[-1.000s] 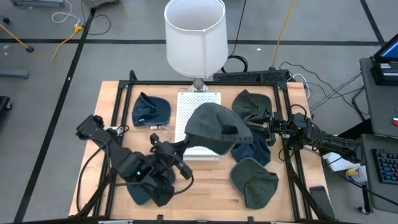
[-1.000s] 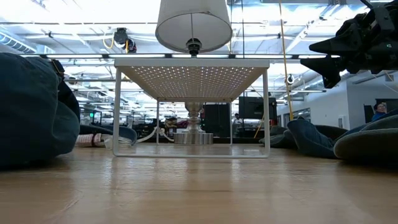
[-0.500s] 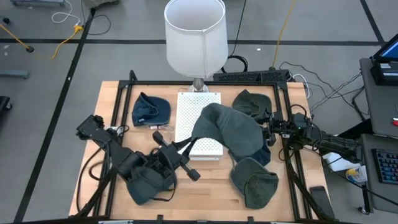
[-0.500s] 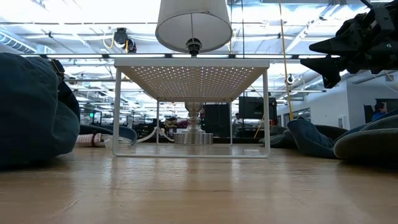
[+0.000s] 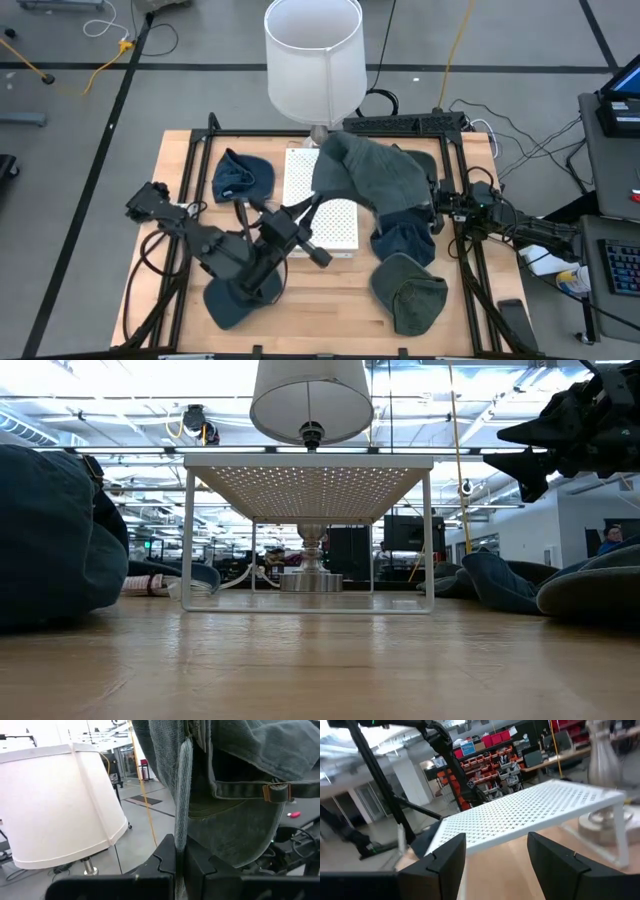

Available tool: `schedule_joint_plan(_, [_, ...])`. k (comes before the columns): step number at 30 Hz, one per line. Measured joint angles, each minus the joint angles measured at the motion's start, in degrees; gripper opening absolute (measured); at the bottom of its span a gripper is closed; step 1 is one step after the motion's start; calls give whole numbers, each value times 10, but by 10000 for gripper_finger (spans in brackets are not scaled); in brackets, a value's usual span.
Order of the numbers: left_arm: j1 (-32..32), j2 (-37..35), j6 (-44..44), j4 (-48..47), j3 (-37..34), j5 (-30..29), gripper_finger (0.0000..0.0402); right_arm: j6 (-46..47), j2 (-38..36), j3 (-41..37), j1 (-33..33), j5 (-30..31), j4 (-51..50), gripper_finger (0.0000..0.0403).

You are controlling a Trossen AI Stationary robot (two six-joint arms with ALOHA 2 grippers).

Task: Pick & Place hat
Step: Put the top left gray cap on the shelf

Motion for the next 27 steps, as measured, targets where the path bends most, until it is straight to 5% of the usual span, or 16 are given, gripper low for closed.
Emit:
schedule_joint_plan(6, [11, 0, -12, 2, 0, 0, 9, 77, 0, 0, 0, 1, 0, 208])
schedule_joint_plan(15, [16, 0, -20, 3, 0, 0, 9, 56, 0, 0, 0, 1, 0, 208])
schedule_joint_plan(19, [15, 0, -21, 3, 0, 0, 9, 41, 0, 0, 0, 47, -6, 208])
schedule_joint_plan(27, [13, 0, -18, 3, 0, 0, 10, 74, 0, 7, 0, 26, 3, 216])
